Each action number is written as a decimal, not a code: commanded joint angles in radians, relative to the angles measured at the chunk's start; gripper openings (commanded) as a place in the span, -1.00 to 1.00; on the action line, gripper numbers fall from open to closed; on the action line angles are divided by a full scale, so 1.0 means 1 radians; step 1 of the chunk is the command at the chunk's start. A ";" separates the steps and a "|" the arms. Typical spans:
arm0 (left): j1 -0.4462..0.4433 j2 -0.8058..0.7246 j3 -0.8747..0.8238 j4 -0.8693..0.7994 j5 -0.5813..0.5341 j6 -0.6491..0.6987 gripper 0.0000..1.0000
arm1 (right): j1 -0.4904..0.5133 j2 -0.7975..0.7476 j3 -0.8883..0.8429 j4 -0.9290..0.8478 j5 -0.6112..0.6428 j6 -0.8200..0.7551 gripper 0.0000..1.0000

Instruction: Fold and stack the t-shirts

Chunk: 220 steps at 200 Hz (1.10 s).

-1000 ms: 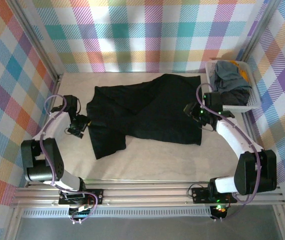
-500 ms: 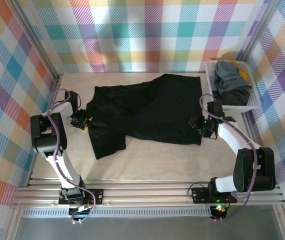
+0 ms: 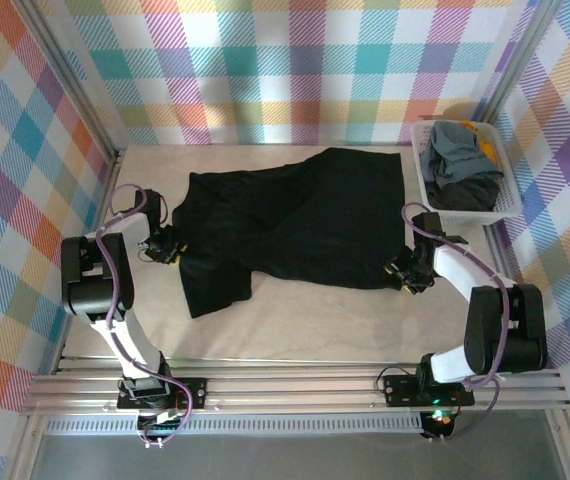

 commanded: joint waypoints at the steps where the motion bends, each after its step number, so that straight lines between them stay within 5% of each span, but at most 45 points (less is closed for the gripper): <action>1: -0.013 -0.017 -0.017 0.002 0.024 0.003 -0.69 | -0.004 -0.059 -0.038 -0.054 0.013 0.098 0.06; 53: -0.013 -0.034 -0.020 -0.007 0.020 0.008 -0.81 | -0.003 -0.027 -0.069 0.006 -0.042 0.232 -0.10; 93: -0.013 -0.046 -0.011 -0.023 0.014 0.018 -0.83 | -0.005 0.040 0.024 0.006 0.047 0.145 -0.42; 163: -0.013 -0.045 0.001 -0.035 0.014 0.023 -0.84 | -0.005 0.155 0.108 -0.012 0.057 -0.036 -0.21; 220: -0.013 -0.051 0.011 -0.048 0.016 0.026 -0.86 | -0.018 0.124 0.069 0.012 0.057 -0.052 -0.33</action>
